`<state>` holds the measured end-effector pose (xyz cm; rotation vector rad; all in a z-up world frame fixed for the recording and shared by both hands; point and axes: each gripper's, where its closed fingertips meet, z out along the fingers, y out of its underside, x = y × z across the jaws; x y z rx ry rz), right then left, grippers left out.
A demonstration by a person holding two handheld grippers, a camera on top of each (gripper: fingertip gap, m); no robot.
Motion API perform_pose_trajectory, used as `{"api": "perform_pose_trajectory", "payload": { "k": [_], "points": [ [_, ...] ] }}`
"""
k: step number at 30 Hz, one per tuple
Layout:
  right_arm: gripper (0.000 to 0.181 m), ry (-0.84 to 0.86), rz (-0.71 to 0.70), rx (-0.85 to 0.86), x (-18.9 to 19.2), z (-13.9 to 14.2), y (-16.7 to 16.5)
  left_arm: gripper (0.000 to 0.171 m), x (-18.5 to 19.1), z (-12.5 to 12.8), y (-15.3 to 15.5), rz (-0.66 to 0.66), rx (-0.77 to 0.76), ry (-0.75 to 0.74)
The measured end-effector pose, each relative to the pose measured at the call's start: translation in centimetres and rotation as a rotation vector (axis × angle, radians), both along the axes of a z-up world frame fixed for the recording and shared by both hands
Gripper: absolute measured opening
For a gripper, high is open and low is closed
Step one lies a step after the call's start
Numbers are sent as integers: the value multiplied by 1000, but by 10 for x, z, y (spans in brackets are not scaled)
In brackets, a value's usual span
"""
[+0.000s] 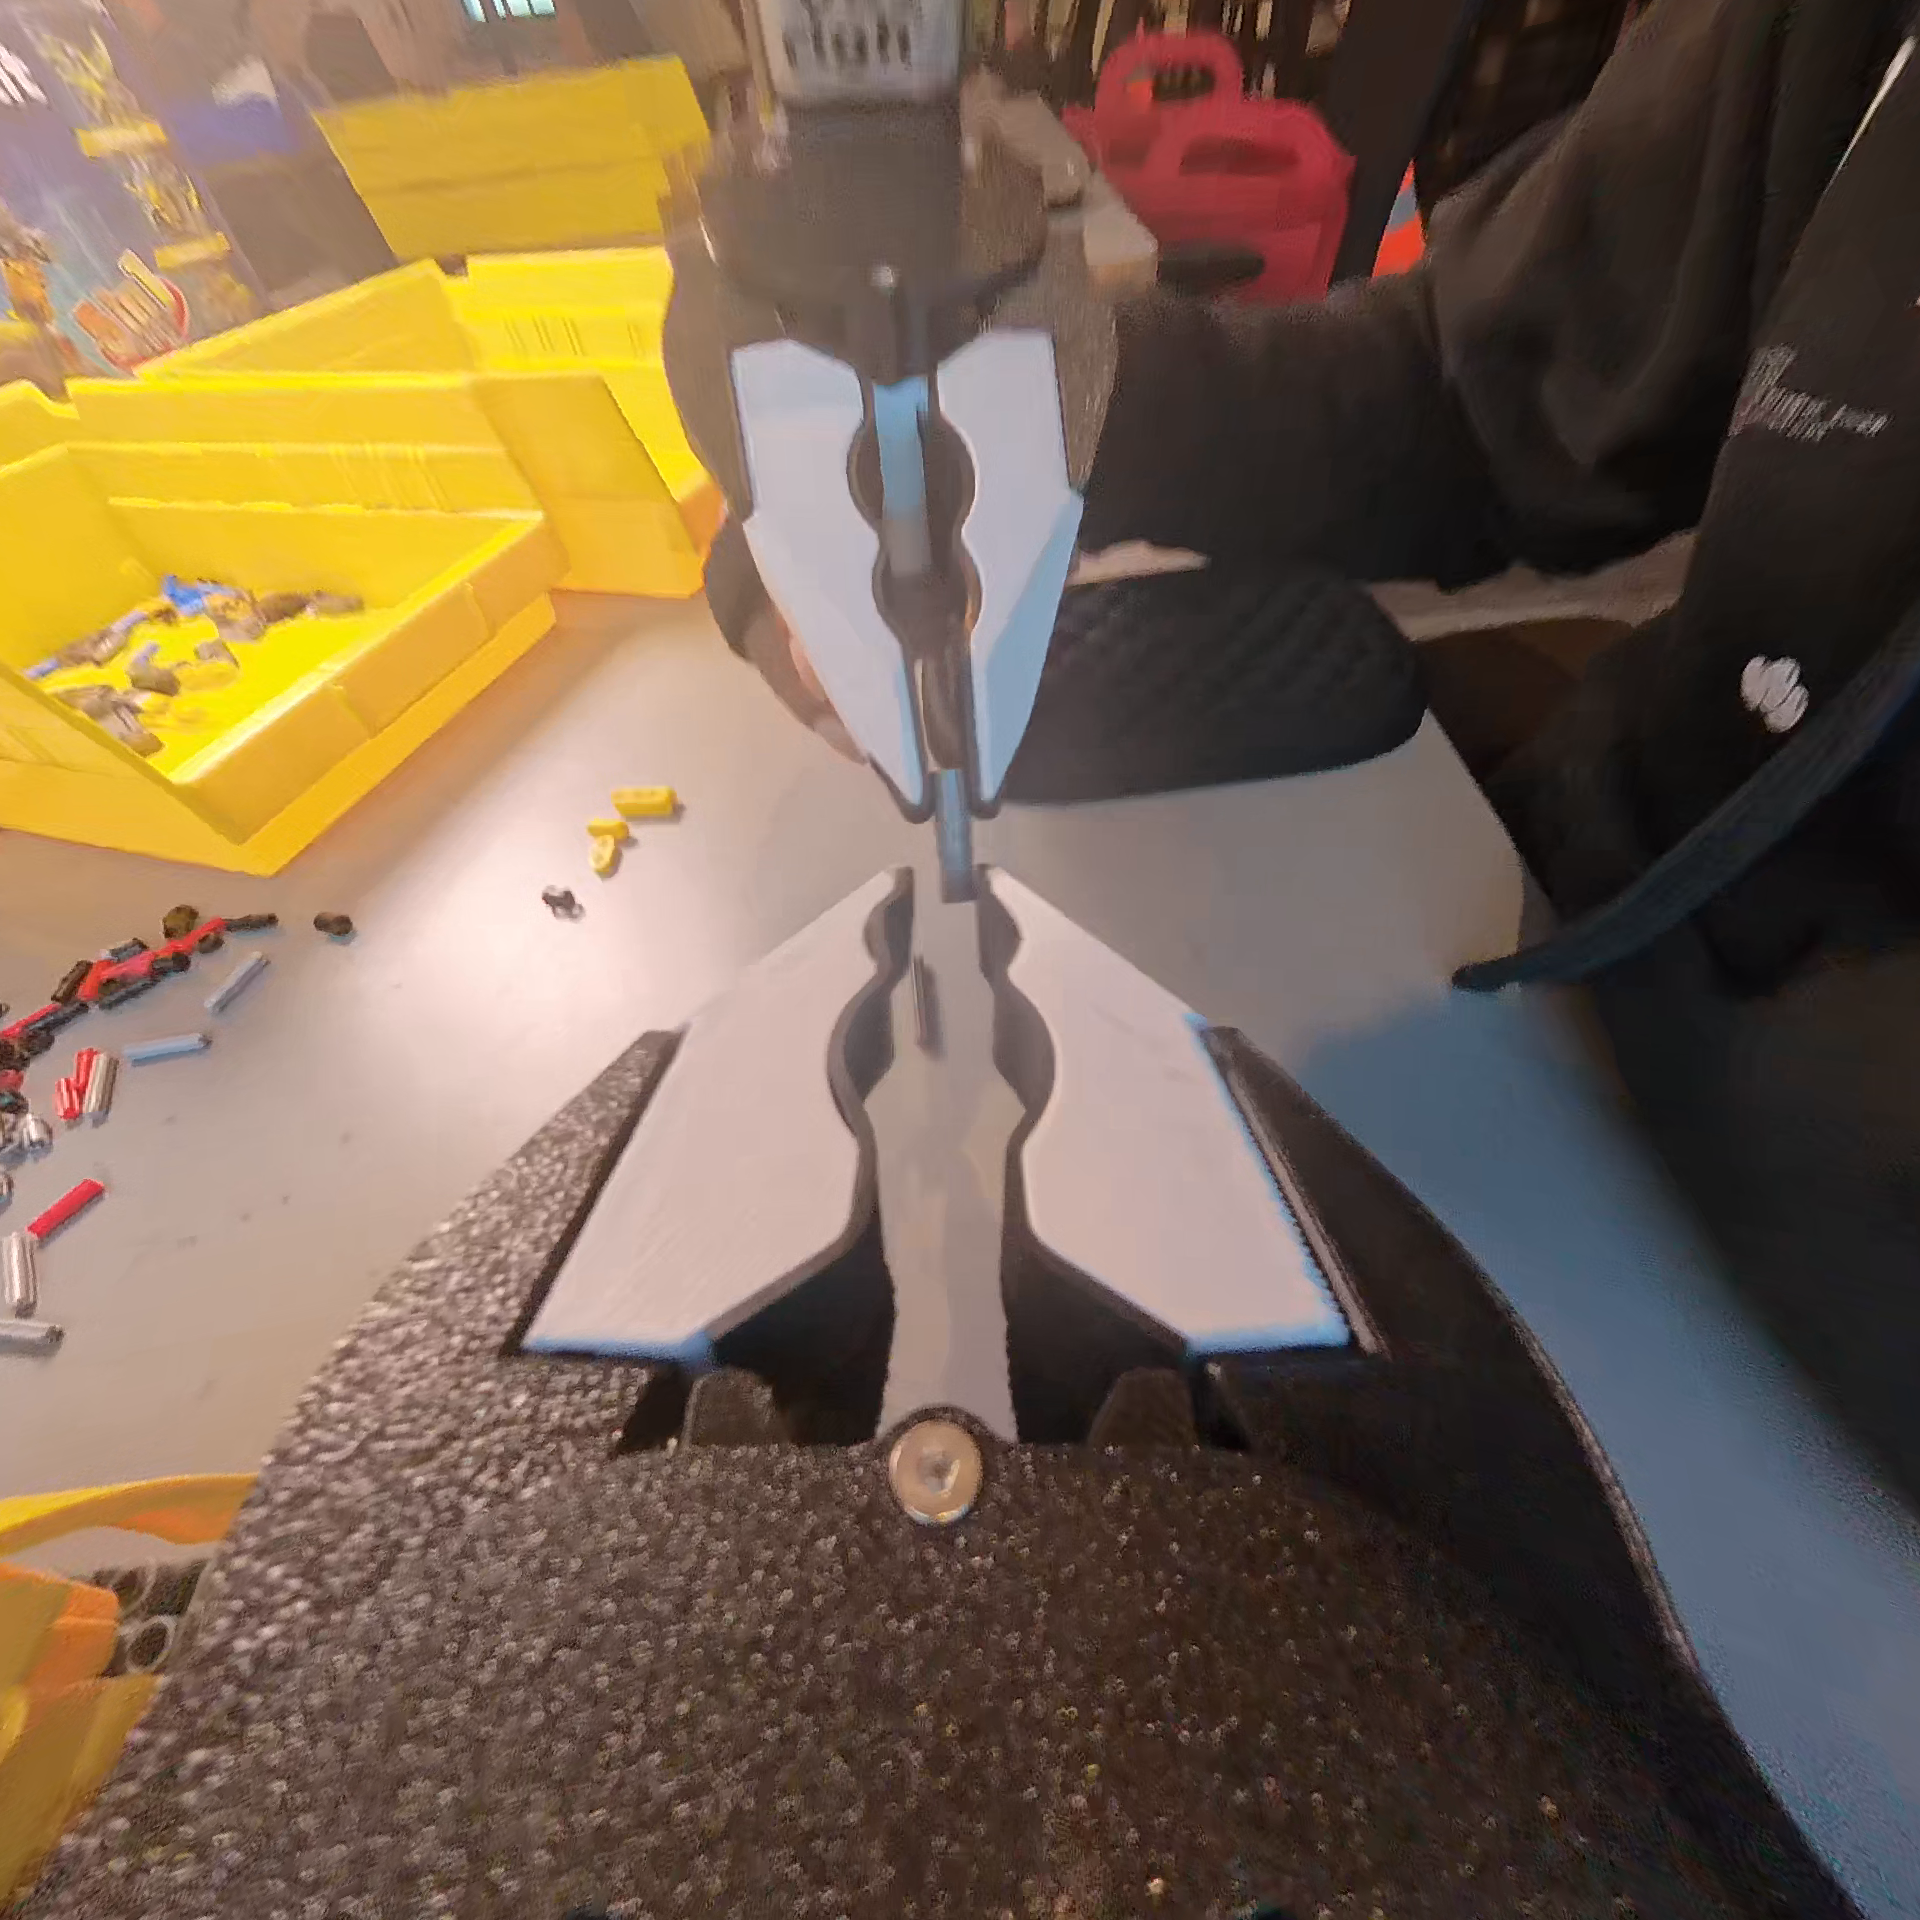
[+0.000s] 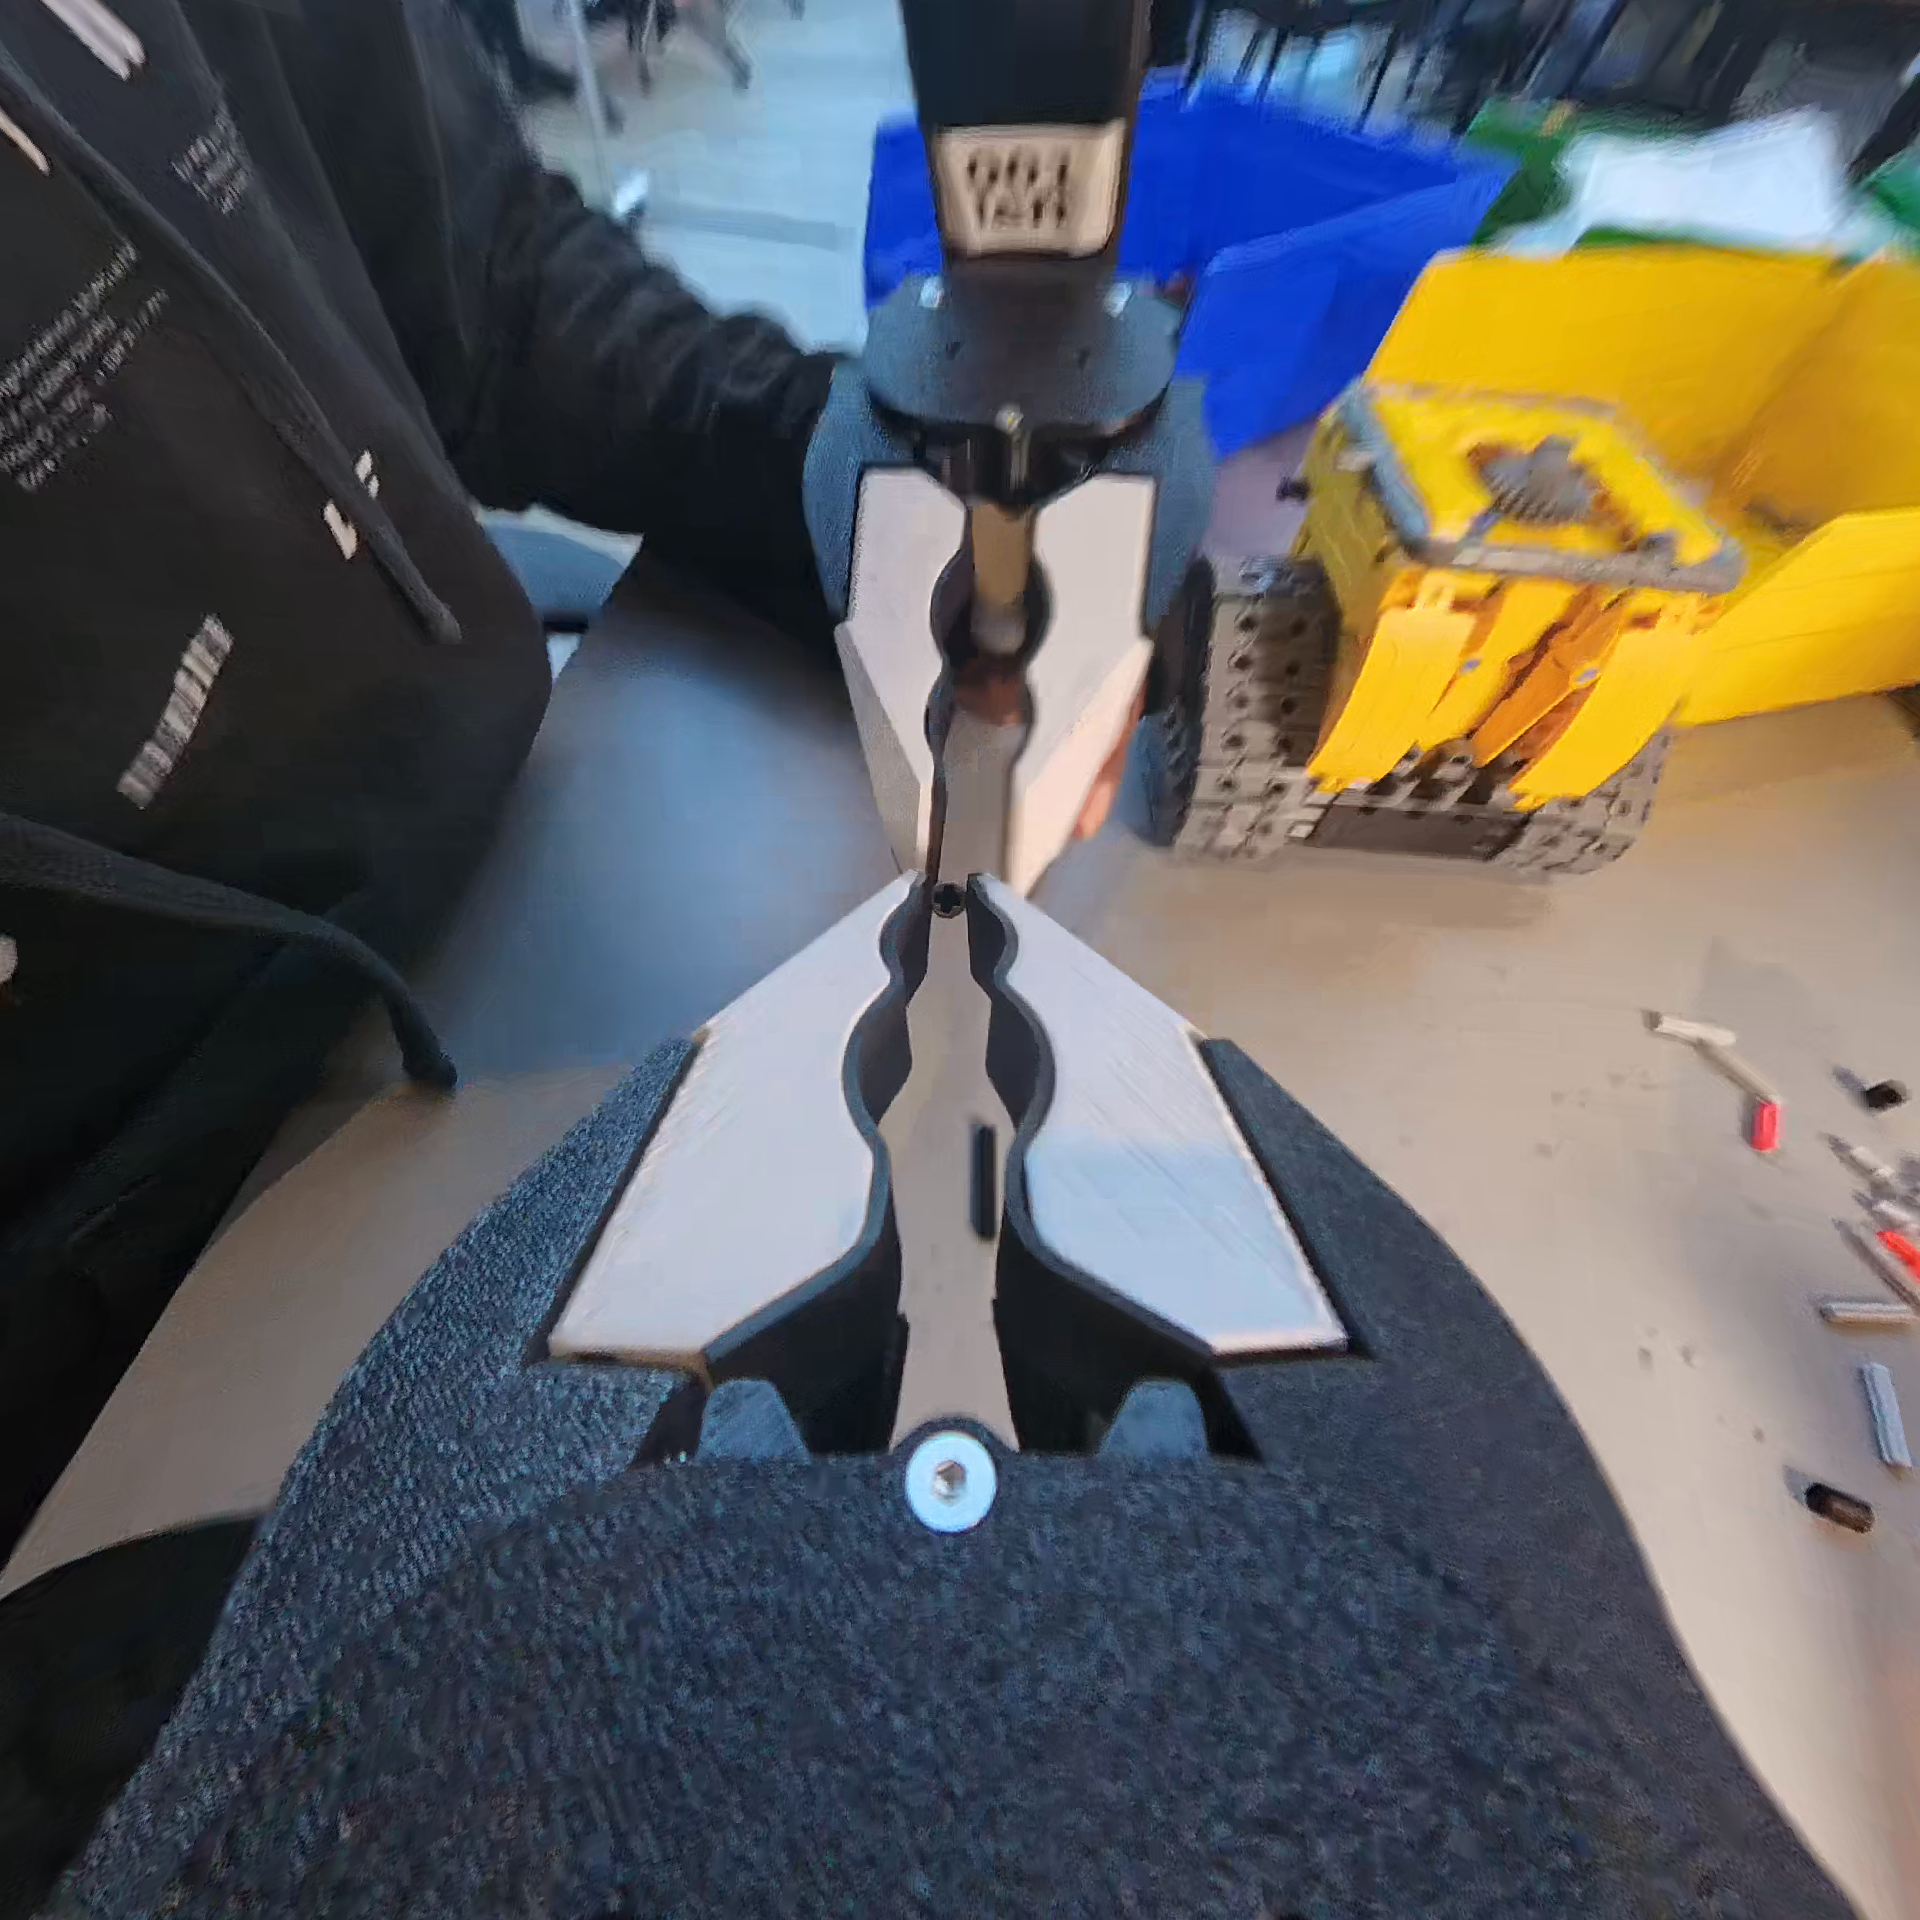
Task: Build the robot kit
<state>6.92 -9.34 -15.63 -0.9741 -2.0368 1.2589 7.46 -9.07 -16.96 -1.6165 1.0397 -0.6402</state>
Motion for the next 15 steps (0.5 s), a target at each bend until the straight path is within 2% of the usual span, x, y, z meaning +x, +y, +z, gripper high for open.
{"api": "perform_pose_trajectory", "payload": {
  "k": [2, 5, 10, 15],
  "points": [
    [6, -158, 11, 96, 3, -21, 1, 32, -2, -10, -1, -4, -34, 48],
    [6, -325, 43, 197, 4, -48, -2, 42, -5, -10, -4, -7, -35, 62],
    [6, -440, 69, 270, 0, -68, -7, 41, -12, -14, -4, 25, -30, 108],
    [7, -466, 76, 290, -5, -76, -11, 41, -18, -26, -4, 47, -75, 176]
  ]
}}
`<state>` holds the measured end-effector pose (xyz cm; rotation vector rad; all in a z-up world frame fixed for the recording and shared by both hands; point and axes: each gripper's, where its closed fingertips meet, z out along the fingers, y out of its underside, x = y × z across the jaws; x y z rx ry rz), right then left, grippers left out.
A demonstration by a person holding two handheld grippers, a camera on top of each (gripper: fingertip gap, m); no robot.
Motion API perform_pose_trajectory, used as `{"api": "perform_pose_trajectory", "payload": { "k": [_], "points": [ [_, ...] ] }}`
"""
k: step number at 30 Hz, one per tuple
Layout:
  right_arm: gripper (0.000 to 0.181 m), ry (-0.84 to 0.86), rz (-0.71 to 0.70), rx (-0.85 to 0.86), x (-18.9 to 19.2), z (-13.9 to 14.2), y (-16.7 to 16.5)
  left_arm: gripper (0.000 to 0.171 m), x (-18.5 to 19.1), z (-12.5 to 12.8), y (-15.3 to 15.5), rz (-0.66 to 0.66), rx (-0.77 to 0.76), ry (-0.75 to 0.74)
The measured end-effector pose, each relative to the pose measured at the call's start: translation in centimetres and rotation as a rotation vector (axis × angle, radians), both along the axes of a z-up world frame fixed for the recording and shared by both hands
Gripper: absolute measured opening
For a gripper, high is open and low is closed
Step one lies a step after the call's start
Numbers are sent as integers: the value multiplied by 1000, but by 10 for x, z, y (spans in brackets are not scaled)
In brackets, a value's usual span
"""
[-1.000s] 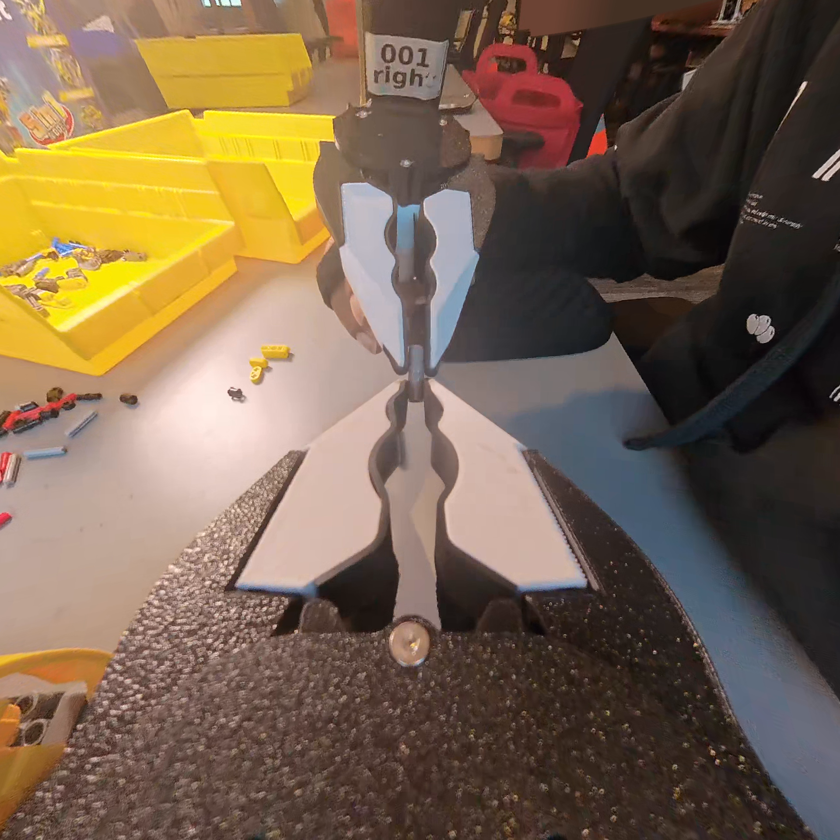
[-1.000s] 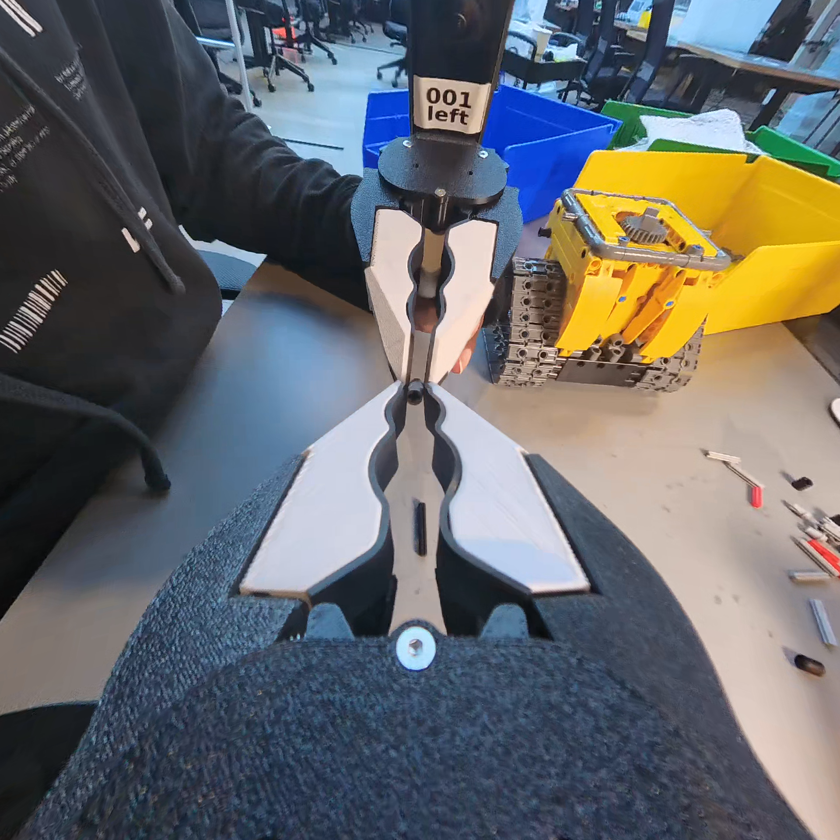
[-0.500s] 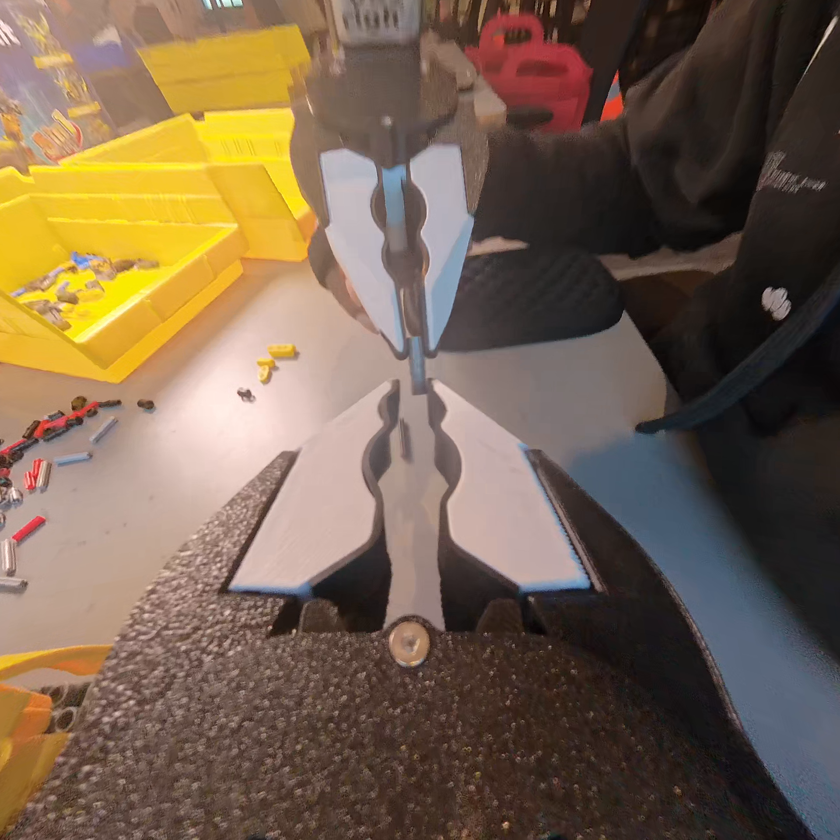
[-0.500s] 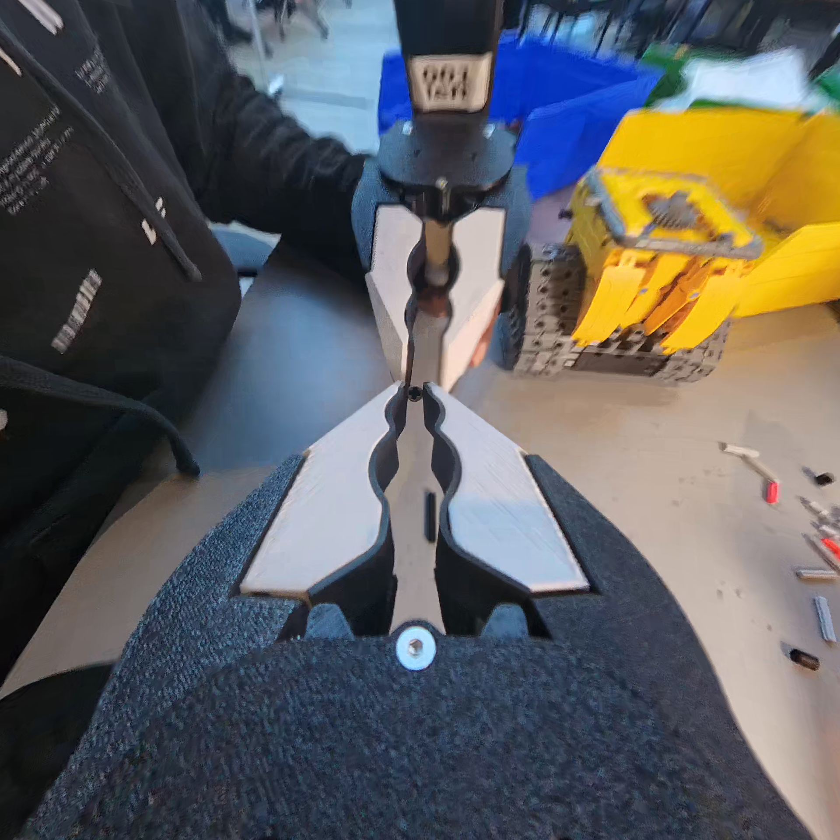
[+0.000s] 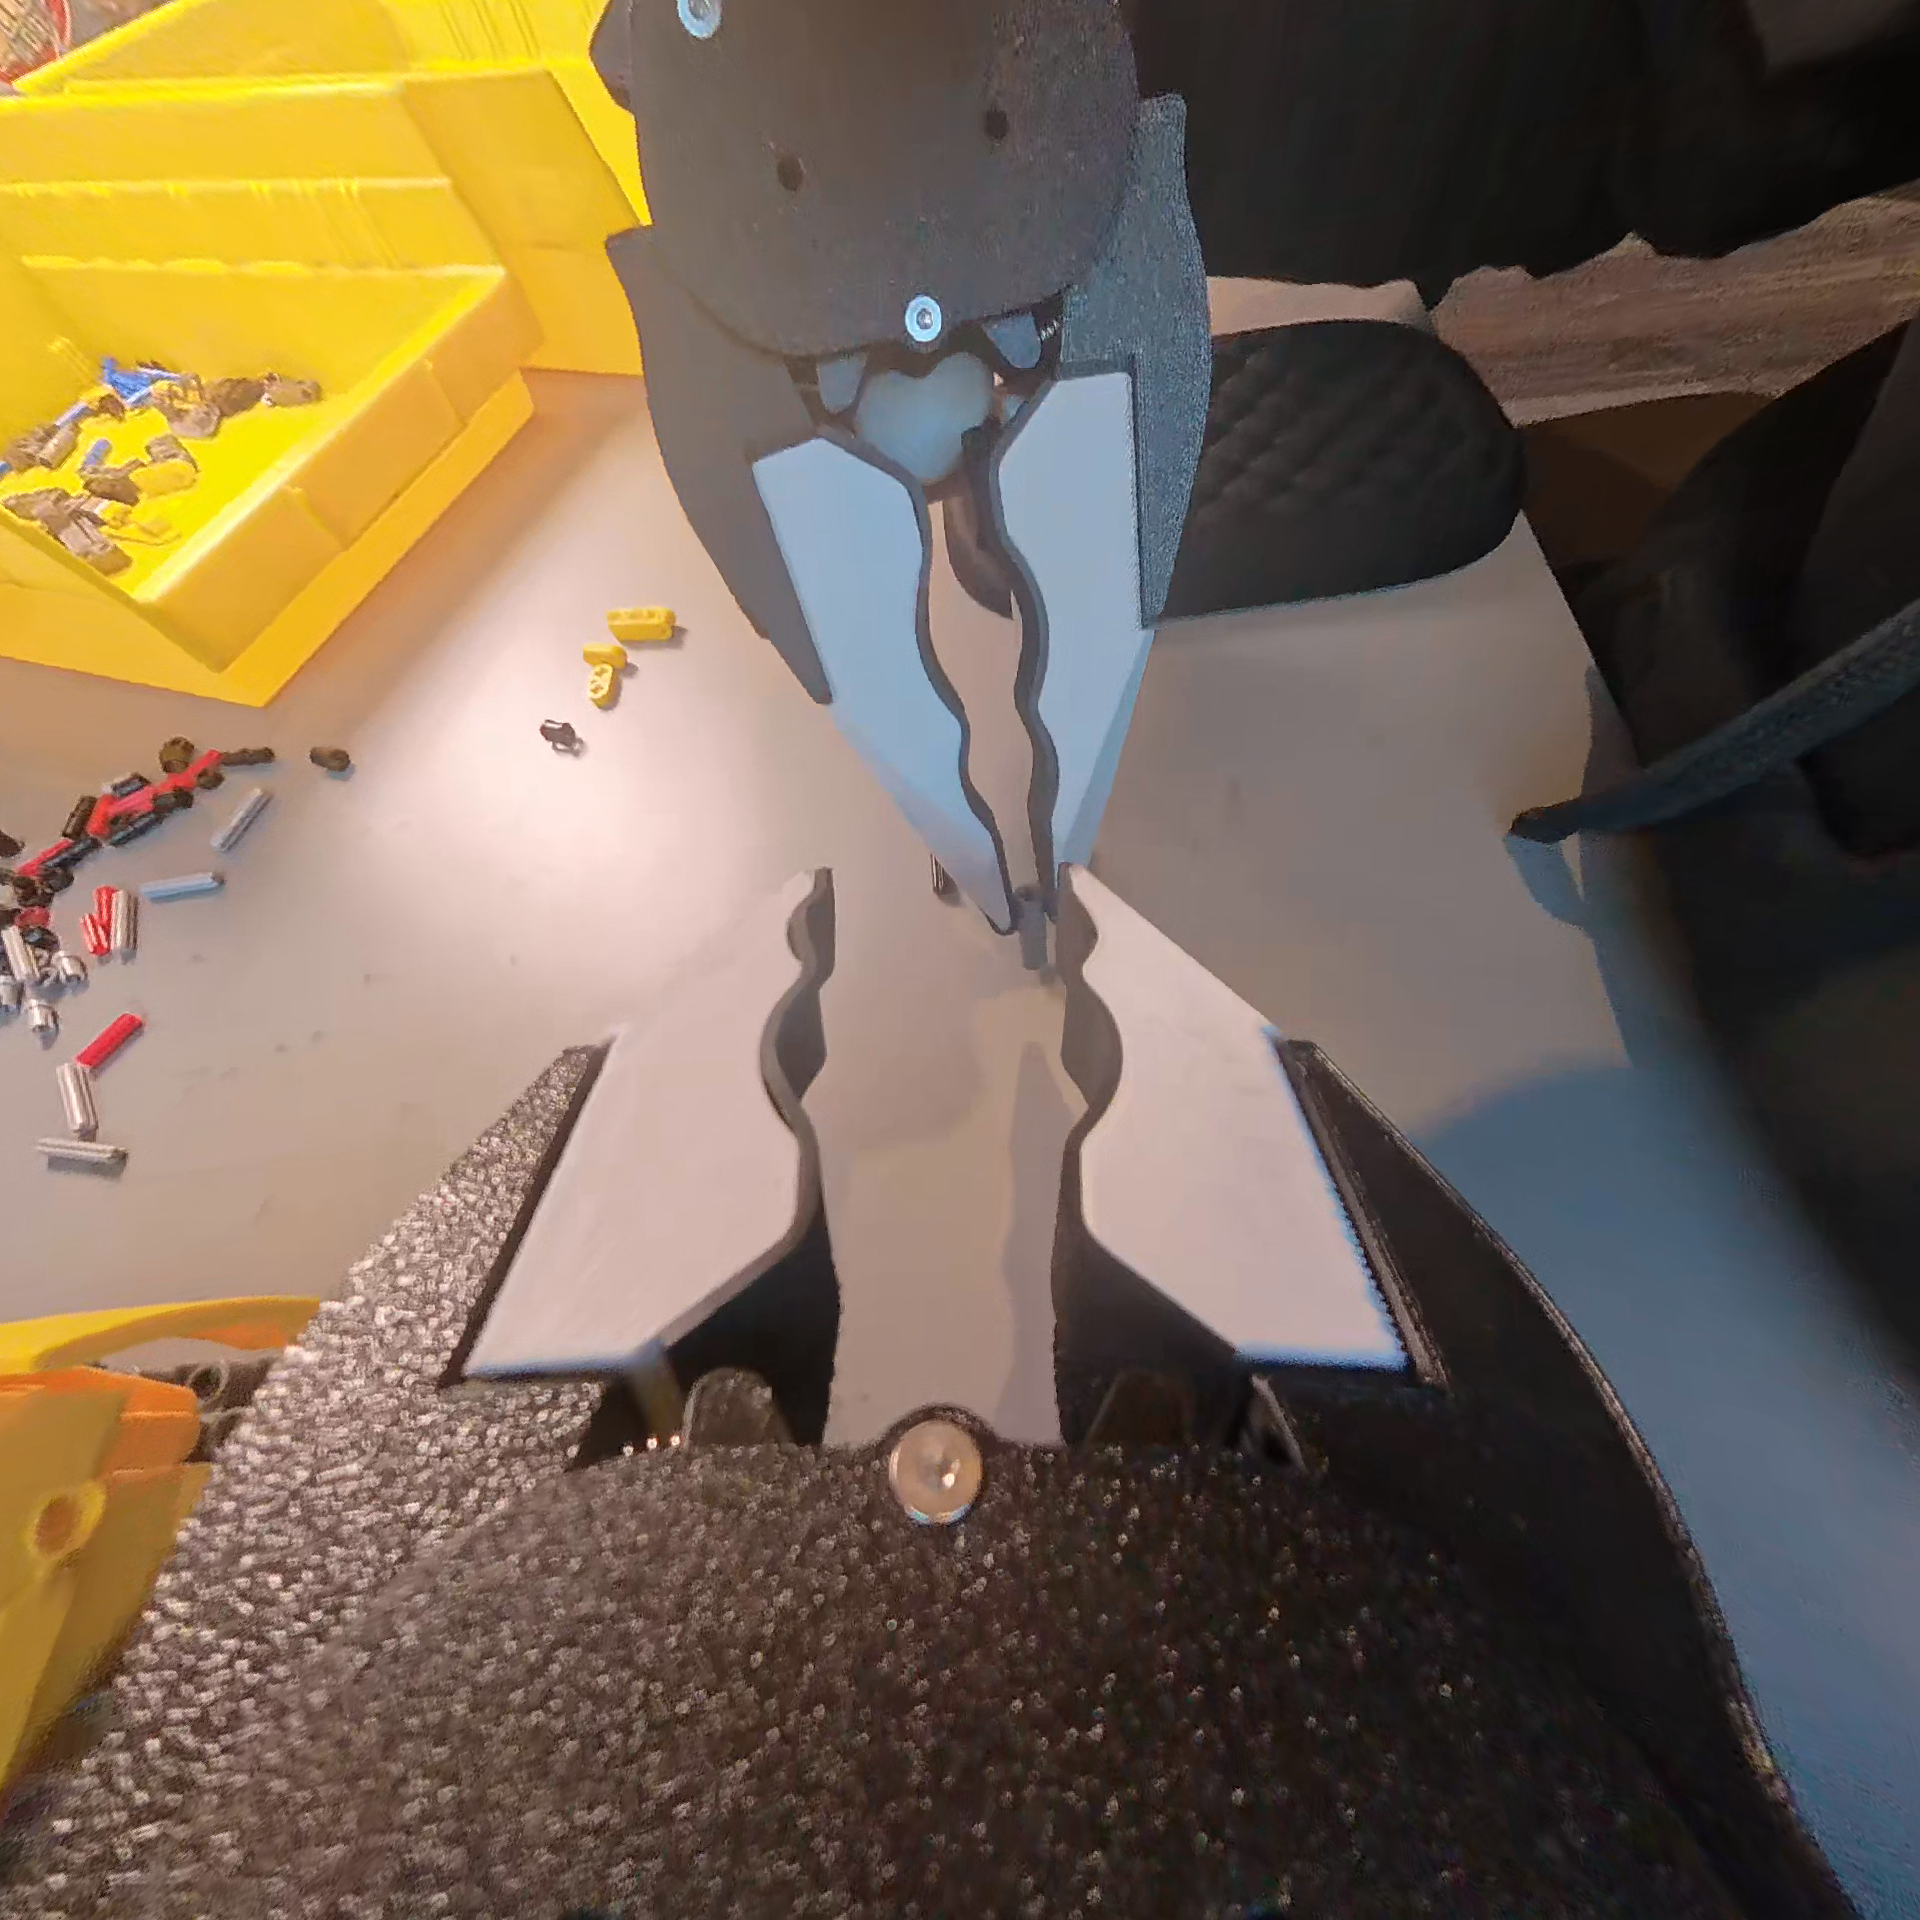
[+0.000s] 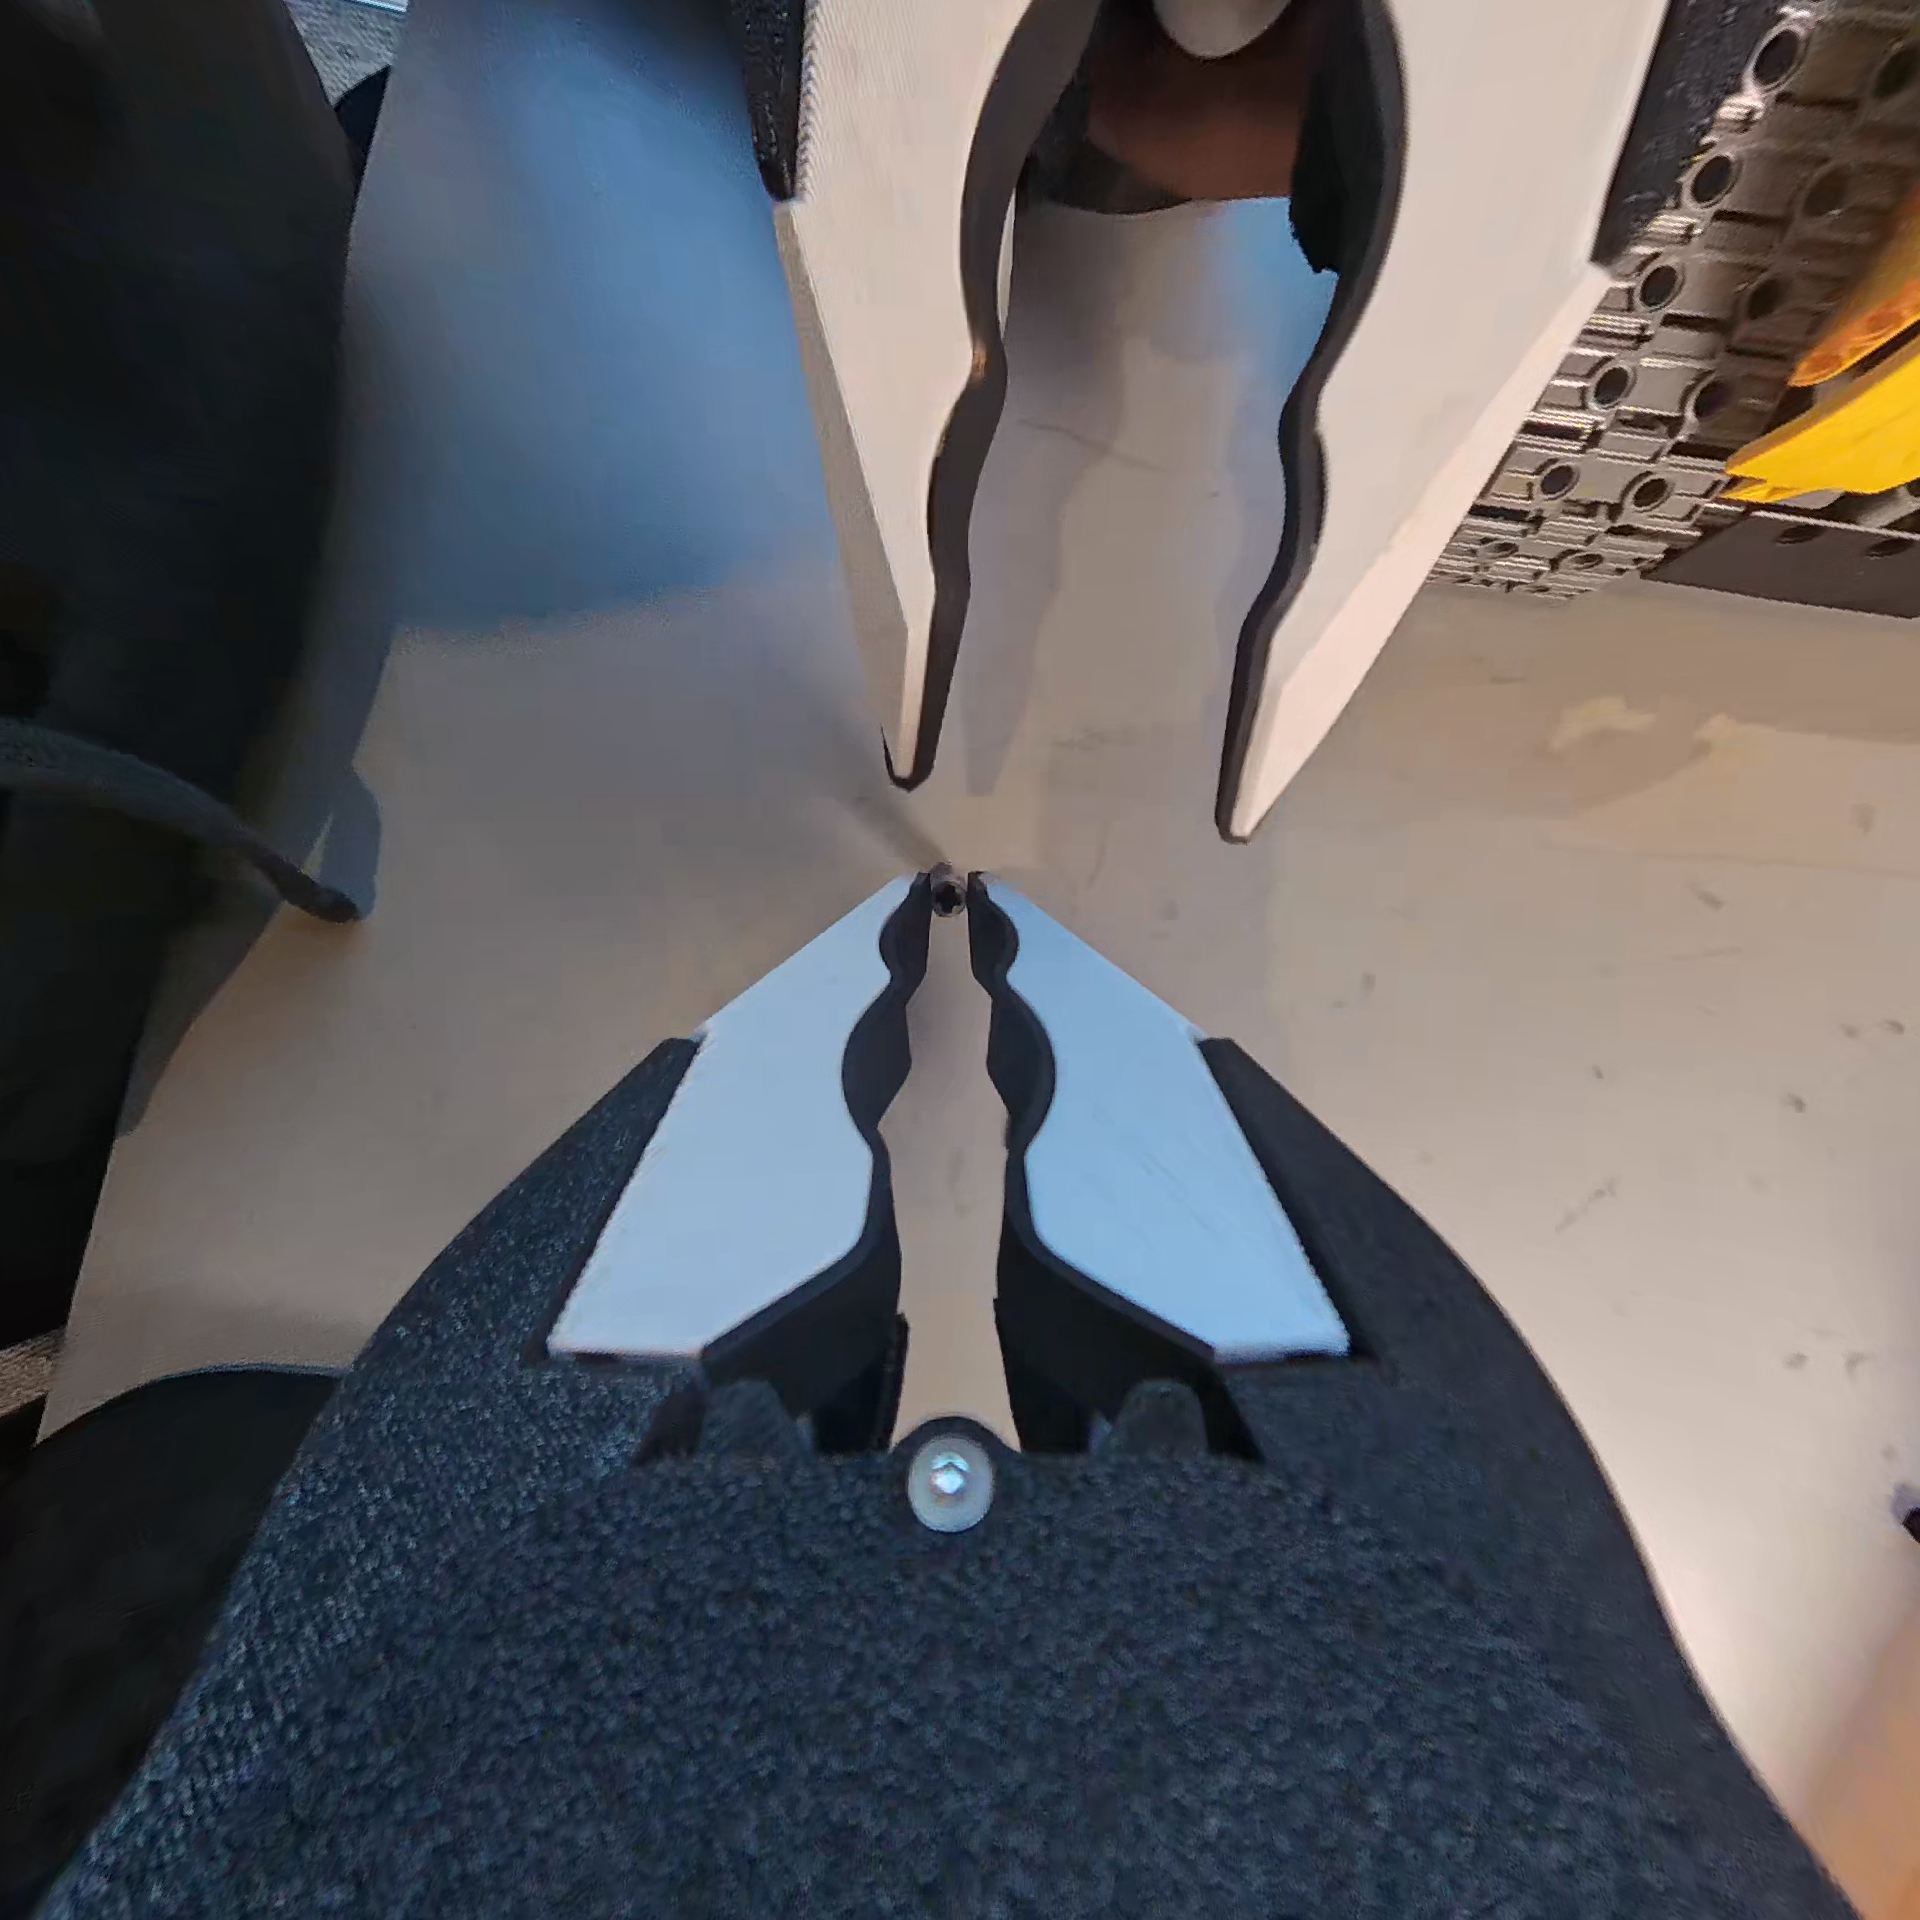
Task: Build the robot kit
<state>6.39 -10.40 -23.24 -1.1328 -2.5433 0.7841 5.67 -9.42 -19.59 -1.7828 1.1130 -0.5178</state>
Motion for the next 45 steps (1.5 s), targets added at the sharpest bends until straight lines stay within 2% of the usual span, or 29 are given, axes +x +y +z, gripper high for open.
{"api": "perform_pose_trajectory", "payload": {
  "k": [13, 17, 21, 23, 27, 31, 33, 35, 42, 45],
  "points": [
    [8, -54, 23, 23, -5, -6, -3, 42, -7, -8, -3, 17, -22, 58],
    [15, -43, 10, 1, -4, -5, -2, 41, -8, -8, -4, 18, -26, 57],
    [18, 8, -35, -45, 1, 8, 4, 40, -9, -8, -4, 25, -39, 49],
    [18, 17, -90, -41, 10, 12, 18, 39, -10, -6, -3, 35, -36, 42],
    [17, -9, -192, -29, 29, -3, 44, 36, -11, -8, -1, 47, -37, 48],
    [14, 5, -218, -41, 30, -18, 47, 29, -10, -10, 0, 47, -45, 56],
    [4, 31, -222, -65, 25, -17, 45, 25, -10, -9, 0, 45, -46, 46],
    [4, 36, -214, -64, 24, -17, 44, 23, -8, -6, -1, 39, -44, 33],
    [4, 116, -195, -133, 12, 33, 22, 23, 6, 1, -3, 16, 25, 33],
    [4, 117, -202, -105, 8, 41, 18, 16, 8, 7, -3, 19, 90, 39]
  ]
}}
